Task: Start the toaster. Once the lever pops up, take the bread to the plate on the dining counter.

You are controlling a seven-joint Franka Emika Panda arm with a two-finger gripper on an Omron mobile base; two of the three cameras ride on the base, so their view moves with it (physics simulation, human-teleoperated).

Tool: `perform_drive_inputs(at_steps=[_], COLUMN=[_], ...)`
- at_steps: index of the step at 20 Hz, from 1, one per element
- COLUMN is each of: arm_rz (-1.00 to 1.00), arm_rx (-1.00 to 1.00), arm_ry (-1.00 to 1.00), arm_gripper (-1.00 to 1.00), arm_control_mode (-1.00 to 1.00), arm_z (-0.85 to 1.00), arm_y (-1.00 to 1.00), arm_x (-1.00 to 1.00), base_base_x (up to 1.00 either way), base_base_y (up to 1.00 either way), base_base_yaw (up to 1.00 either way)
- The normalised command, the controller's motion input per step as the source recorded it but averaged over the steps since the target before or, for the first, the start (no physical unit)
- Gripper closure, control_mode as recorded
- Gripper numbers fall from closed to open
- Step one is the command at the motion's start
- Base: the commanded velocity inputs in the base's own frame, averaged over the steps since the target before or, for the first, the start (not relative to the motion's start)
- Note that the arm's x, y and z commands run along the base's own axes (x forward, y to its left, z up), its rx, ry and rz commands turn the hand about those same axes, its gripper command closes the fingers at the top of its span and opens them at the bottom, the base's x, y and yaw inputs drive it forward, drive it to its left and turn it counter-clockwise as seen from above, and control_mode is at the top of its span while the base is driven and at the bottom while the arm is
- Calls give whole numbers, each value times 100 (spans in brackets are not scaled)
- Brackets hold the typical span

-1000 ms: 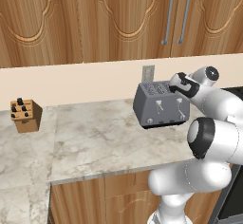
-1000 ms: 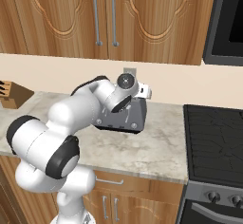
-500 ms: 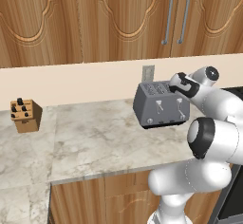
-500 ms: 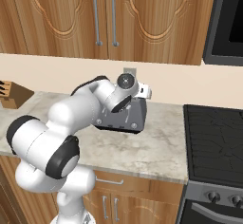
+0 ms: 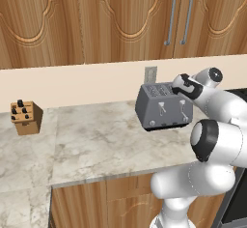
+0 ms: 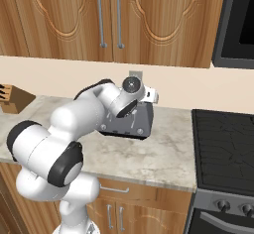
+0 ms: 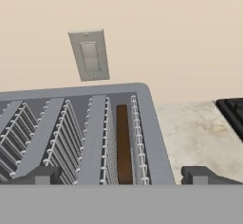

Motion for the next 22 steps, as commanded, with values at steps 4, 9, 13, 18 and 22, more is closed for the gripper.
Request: perform_drive_inputs(at_steps=[4, 9, 13, 18, 22], arm_rz=[0, 0, 0, 0, 0], arm_rx=[0, 0, 0, 0, 0], arm_ry=[0, 0, 0, 0, 0], arm_gripper=[-100, -100, -100, -100, -100], arm_control_mode=[-100, -100, -100, -100, -100], arm_z=[0, 0, 0, 0, 0], arm_y=[0, 0, 0, 0, 0], arm_x=[0, 0, 0, 0, 0], base_base_x=[0, 0, 0, 0, 0], base_base_y=[0, 0, 0, 0, 0], base_base_yaw=[0, 0, 0, 0, 0])
